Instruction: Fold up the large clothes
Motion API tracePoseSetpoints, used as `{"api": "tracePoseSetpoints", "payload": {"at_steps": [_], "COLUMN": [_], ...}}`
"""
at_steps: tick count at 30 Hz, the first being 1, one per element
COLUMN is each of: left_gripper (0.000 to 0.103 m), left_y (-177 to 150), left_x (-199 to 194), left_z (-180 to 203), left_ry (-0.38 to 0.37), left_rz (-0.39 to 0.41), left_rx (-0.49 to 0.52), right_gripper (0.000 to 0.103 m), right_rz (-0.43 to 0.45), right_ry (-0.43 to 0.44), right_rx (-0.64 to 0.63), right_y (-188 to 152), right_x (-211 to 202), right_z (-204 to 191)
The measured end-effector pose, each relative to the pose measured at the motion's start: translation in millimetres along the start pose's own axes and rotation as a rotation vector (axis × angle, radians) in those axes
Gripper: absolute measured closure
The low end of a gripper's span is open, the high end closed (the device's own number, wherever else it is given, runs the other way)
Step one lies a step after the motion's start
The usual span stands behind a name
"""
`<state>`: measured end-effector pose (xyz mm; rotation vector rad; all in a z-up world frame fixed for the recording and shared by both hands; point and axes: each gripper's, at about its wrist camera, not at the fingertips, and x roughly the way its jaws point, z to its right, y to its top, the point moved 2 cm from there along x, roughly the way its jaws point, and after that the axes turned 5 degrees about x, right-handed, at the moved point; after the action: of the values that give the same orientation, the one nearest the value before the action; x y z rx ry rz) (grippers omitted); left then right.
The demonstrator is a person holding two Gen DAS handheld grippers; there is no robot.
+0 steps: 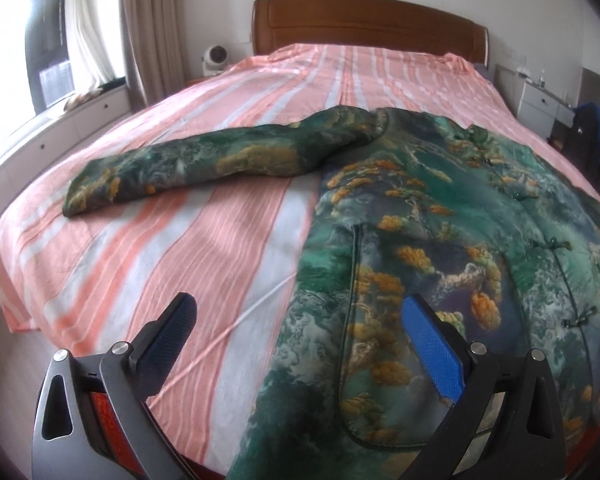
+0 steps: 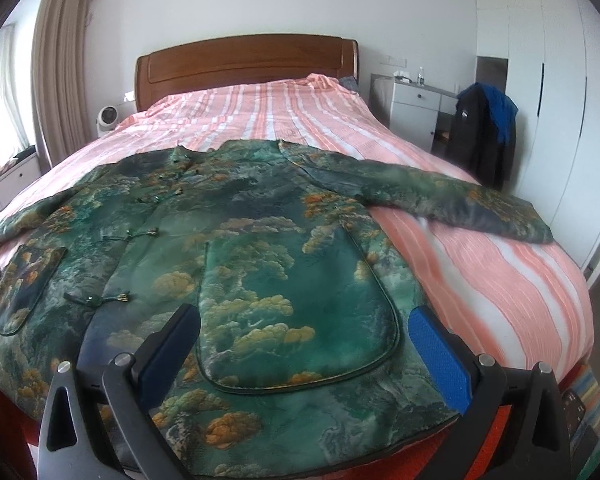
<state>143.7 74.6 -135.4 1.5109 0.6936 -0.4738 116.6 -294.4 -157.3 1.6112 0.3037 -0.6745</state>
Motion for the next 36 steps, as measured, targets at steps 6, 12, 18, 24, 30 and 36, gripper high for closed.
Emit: {"api": "tracePoseSetpoints", "payload": {"at_steps": [6, 12, 18, 24, 30, 36], "left_gripper": [0.001, 0.001, 0.001, 0.001, 0.001, 0.001], "left_y": [-3, -9, -9, -9, -8, -8], "left_x": [5, 7, 5, 5, 5, 6], "left_z": [-5, -9, -6, -6, -6, -8], "left_ry": [0.016, 0.035, 0.050, 0.049, 0.055, 0.056], "left_rz": [-0.019, -0.039, -0.026, -0.022, -0.021, -0.024], "left_rx": [-0.004, -0.017, -0.001, 0.000, -0.001, -0.001], "right_gripper": [0.001, 0.001, 0.001, 0.001, 0.001, 0.001], "right_rz": [-0.015, -0.029, -0.043, -0.059, -0.063, -0.068], "right_ry": [-0.034, -0.059, -0.095, -0.118, -0.125, -0.133], "right_rx": [-0.012, -0.019, -0.012, -0.006, -0.005, 0.001], "right_y": [-2, -3, -5, -6, -6, -7], "right_x": [3, 7, 10, 13, 14, 14], "right_z": [-1, 0, 3, 5, 6, 7]}}
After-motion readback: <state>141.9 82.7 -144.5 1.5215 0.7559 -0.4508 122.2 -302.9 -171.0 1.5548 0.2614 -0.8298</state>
